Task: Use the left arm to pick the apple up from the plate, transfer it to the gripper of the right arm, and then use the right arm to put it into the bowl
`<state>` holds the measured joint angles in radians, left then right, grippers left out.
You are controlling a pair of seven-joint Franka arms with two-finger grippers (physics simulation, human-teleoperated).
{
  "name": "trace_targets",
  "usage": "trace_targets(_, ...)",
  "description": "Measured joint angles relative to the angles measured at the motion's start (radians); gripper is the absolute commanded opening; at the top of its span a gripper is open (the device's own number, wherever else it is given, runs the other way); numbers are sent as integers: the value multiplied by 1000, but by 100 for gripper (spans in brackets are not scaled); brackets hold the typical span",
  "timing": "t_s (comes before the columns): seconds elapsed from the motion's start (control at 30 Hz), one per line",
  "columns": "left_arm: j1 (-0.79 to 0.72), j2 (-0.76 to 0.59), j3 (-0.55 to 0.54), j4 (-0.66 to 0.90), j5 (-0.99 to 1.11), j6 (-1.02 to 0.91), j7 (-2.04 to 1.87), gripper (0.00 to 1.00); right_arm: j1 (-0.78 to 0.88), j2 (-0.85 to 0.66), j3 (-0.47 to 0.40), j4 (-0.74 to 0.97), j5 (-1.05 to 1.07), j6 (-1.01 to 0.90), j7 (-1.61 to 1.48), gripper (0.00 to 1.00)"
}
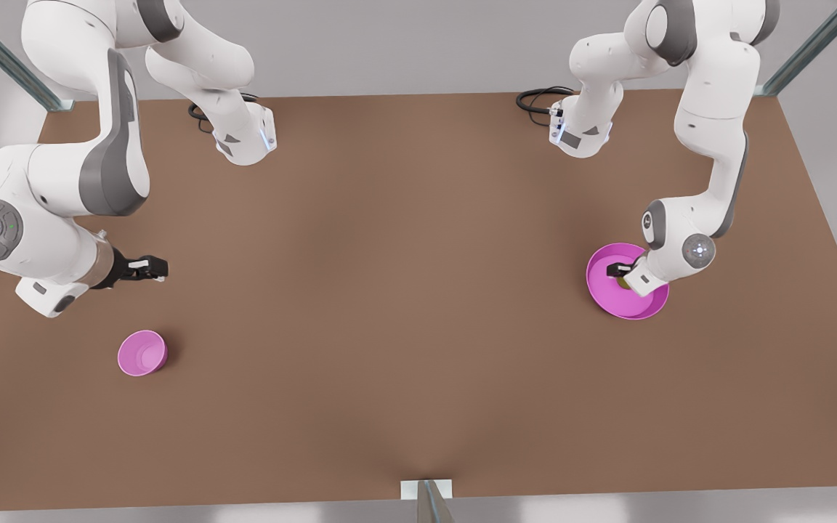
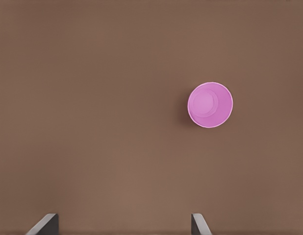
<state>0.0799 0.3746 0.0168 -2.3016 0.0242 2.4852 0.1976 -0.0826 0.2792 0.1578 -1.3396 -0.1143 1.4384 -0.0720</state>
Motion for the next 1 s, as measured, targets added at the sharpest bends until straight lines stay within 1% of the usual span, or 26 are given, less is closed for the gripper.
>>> trace_targets(0.27,1,11,0,-5,0,24,2,100,0,3,0,-2,-1,1,-1,100)
trace_targets(0.33,0,11,0,-6,0,28,2,89,0,3,0,-2,-1,1,-1,100)
trace_targets(0.53,-2,10,0,-5,0,31,1,89,7,19,1,-1,-2,1,-2,100)
trace_targets(0.63,-3,10,0,-4,0,32,1,82,8,22,1,0,-2,1,-2,100)
trace_targets(0.77,-3,10,0,-3,0,33,1,80,11,23,2,0,-3,0,-2,100)
trace_targets(0.87,-3,9,0,-3,3,33,-2,74,10,23,2,0,-3,0,-2,100)
trace_targets(1.0,-3,6,0,0,-6,31,-9,74,9,23,2,-1,-3,-1,-3,100)
